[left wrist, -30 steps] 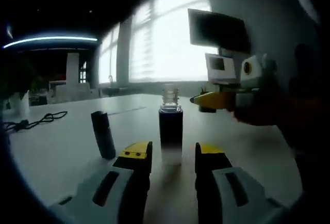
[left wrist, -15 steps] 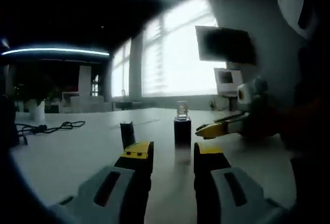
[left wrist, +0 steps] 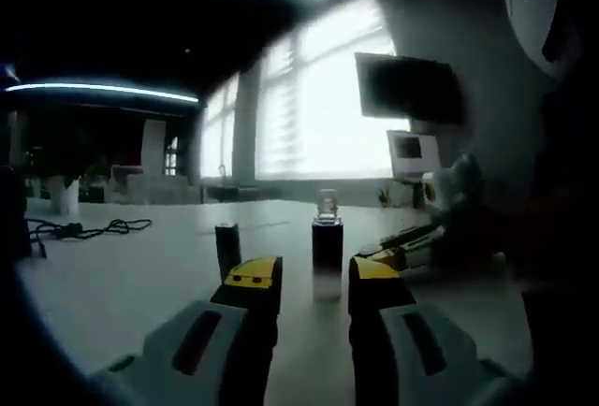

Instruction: Pick up cosmetic bottle twist off cap place on table pick up cap screw tight cap place on table

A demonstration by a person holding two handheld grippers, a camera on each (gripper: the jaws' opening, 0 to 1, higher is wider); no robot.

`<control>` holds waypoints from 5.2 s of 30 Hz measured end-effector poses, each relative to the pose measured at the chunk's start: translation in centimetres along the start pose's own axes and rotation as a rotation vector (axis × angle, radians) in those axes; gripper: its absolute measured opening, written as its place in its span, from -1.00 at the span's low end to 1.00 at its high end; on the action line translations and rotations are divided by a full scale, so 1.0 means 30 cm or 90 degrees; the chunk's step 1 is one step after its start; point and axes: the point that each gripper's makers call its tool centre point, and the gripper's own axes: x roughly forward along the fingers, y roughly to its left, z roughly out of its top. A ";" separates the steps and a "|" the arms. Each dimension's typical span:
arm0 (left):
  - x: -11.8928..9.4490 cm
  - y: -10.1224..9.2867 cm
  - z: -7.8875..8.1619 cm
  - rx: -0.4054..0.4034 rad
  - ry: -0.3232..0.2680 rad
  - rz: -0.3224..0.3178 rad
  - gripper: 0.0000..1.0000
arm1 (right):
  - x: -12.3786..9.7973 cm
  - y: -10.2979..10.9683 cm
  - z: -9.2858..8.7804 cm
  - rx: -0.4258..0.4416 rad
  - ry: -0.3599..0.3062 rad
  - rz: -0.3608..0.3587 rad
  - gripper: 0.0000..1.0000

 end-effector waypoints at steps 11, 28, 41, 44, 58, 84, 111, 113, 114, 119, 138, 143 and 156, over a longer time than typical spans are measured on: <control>0.002 -0.001 -0.004 0.006 0.002 0.000 -0.64 | 0.001 0.005 -0.019 -0.025 0.019 0.007 -0.64; 0.002 -0.008 -0.013 0.036 0.012 -0.009 -0.50 | -0.124 0.048 0.106 0.024 -0.145 0.082 -0.14; -0.072 -0.016 -0.017 0.014 0.028 -0.024 -0.42 | -0.244 0.079 0.135 0.015 -0.216 0.098 -0.25; -0.099 -0.016 -0.020 0.007 0.032 -0.021 -0.43 | -0.258 0.081 0.136 0.011 -0.220 0.096 -0.25; -0.142 0.000 -0.030 0.012 0.041 0.003 -0.42 | -0.277 0.060 0.113 0.002 -0.206 0.089 -0.22; 0.021 -0.032 -0.040 0.035 0.066 -0.029 -0.62 | -0.284 0.053 0.128 0.020 -0.220 0.080 -0.28; 0.201 -0.058 -0.053 -0.015 0.066 -0.023 -0.47 | -0.282 0.014 0.107 0.037 -0.213 0.068 -0.34; 0.214 -0.057 -0.051 -0.024 0.064 -0.019 -0.47 | -0.281 0.017 0.109 0.038 -0.214 0.069 -0.34; 0.222 -0.058 -0.055 -0.027 0.068 -0.018 -0.47 | -0.280 0.020 0.110 0.038 -0.213 0.069 -0.34; 0.258 -0.071 -0.064 -0.025 0.074 -0.020 -0.47 | -0.279 0.025 0.112 0.038 -0.213 0.069 -0.35; 0.304 -0.059 -0.090 0.019 0.080 0.006 -0.74 | -0.280 0.024 0.118 0.037 -0.217 0.061 -0.42; 0.301 -0.058 -0.095 0.000 0.078 -0.002 -0.75 | -0.282 0.023 0.119 0.037 -0.220 0.059 -0.43; 0.237 -0.087 -0.087 -0.009 0.080 -0.081 -0.75 | -0.284 0.010 0.117 0.043 -0.227 0.055 -0.46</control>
